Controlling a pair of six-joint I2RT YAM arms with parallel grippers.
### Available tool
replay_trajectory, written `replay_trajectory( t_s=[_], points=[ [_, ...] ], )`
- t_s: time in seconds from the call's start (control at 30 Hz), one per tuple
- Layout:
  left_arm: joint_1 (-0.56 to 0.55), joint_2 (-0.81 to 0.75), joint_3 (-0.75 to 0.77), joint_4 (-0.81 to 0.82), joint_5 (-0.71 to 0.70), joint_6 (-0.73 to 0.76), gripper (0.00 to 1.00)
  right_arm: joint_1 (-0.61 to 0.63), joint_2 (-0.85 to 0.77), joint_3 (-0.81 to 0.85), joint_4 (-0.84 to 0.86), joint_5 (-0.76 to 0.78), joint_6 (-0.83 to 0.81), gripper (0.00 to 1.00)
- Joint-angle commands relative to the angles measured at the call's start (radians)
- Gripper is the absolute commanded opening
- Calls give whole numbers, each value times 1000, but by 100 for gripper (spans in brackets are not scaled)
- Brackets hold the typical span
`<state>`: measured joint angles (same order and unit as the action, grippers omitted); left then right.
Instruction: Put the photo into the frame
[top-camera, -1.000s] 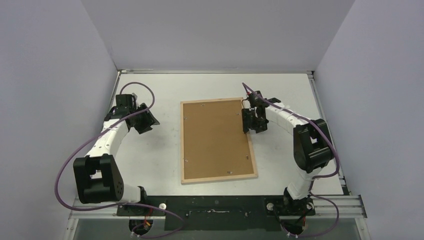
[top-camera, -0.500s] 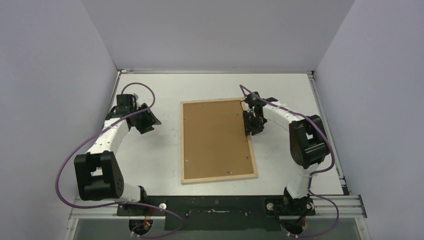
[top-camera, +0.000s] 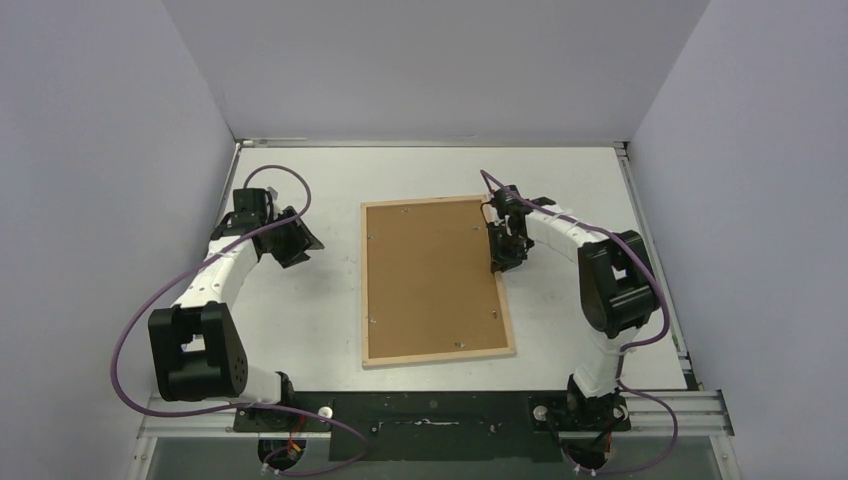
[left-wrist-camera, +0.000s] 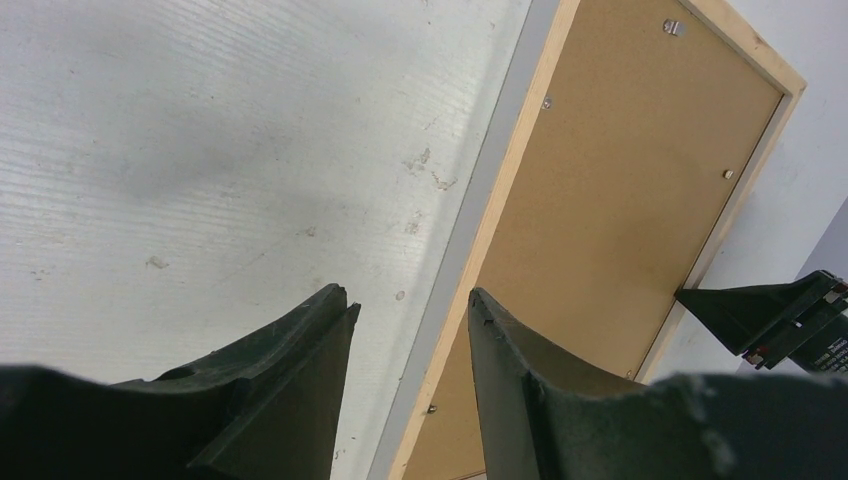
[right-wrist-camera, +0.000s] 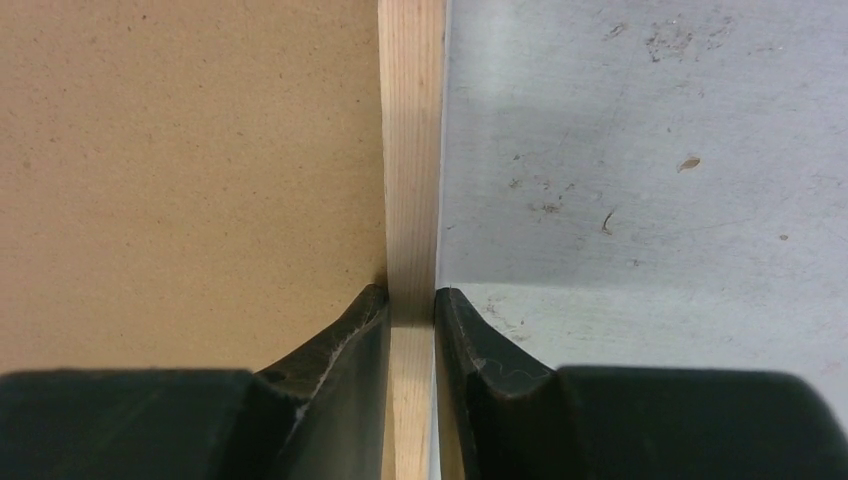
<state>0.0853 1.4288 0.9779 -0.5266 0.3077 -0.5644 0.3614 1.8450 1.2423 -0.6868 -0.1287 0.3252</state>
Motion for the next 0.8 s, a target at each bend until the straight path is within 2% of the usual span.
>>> replay_trajectory(
  t_s=[0.0,0.07,0.37,0.77],
  points=[
    [7,-19,15,21,13,10,44,-4,-36,-32,33,67,48,6],
    [7,-17,18,20,14,14,44,-4,-63,-54,69,85,89,0],
    [7,-24,-17,14,49,6,44,-7,-229,-191,287,206,399,0],
    [-7,-53,-75,-4,109,-9,45,18,-363,-334,325,389,840,0]
  ],
)
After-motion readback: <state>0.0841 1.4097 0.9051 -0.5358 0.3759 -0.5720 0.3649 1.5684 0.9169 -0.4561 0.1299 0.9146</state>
